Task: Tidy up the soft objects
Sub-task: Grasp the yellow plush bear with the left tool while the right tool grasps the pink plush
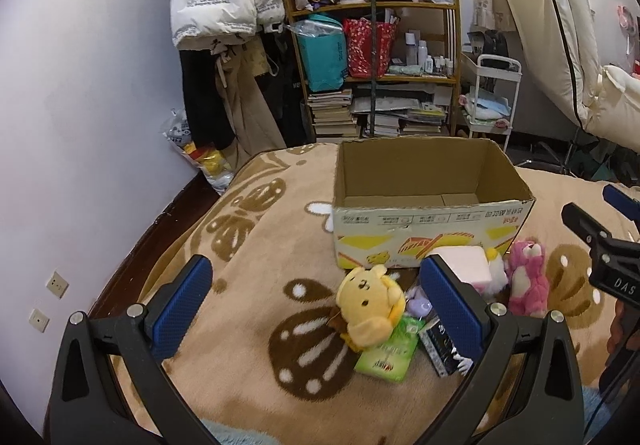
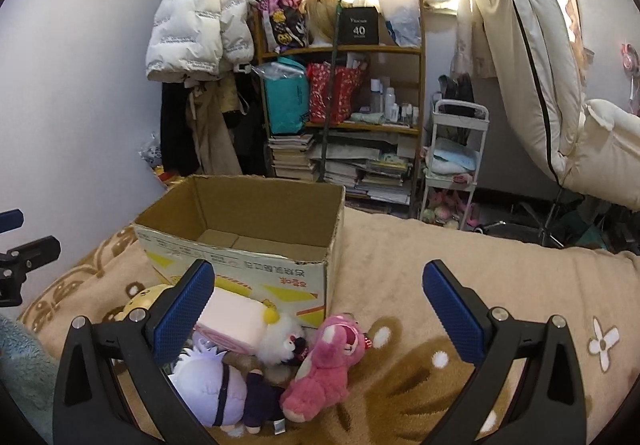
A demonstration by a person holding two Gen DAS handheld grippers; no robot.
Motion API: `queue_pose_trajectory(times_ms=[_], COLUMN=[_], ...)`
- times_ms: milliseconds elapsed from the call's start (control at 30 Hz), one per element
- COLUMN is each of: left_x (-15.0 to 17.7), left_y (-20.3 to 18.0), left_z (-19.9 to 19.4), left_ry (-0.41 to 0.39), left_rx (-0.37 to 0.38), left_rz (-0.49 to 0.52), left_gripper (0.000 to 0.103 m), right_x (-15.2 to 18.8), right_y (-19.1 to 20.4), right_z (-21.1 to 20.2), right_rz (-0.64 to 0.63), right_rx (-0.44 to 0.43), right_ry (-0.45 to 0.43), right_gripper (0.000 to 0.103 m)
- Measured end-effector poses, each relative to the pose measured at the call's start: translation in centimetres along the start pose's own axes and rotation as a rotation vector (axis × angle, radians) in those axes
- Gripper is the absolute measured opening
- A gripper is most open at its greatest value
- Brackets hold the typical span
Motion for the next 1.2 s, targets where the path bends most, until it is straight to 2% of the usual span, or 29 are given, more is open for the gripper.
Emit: queue_pose_trajectory(times_ms=[333, 567, 767, 867, 1000, 1033, 1133, 1200], left_x=[-0.2, 1.2, 2.6, 3.5, 4.6, 4.7, 5.1, 5.3], left_y=[-1.5, -2.5, -3.1, -3.4, -3.9, -4.0, -4.0, -3.9], left_z=[5.8, 9.9, 12.6, 13.8, 14.9, 15.0, 15.2, 15.6], left_ry=[0.101, 0.214, 0.317, 0.360, 0.412, 0.414, 0.422, 0.431], left_rx=[0.018, 0.041, 0.070, 0.075, 0.063, 0.056, 0.045, 0.043], left_rz=[0.011, 0.002, 0.008, 0.018, 0.040, 0.044, 0.042, 0.040], left_gripper=[0.102, 0.102, 0.102, 0.102, 0.102, 0.102, 0.101, 0.096], right_x=[0.9, 3.3, 4.8, 5.6, 6.4, 6.5, 6.7, 7.1], right_y=[-1.3, -1.4, -1.6, -2.0, -2.5, -2.6, -2.9, -3.0], right_z=[4.1, 7.3, 8.3, 8.8, 9.1, 9.1, 9.6, 9.8], right_rz=[0.038, 0.051, 0.066, 0.079, 0.104, 0.107, 0.122, 0.131], right_rx=[0.013, 0.028, 0.046, 0.080, 0.072, 0.071, 0.053, 0.044], right_ry=[0.095, 0.235, 0.299, 0.342, 0.381, 0.382, 0.406, 0.423], right_gripper=[0.103, 0.103, 0.103, 0.103, 0.103, 0.102, 0.089, 0.083])
Point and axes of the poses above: each gripper's, at about its wrist camera, not at the fingertips, and z roughly the way its jaws point, y to its left, x to its underside, the point moved 3 cm from there along z, roughly the way its jaws point, and after that the axes turned 1 degree about -y, right-handed, at the moved point
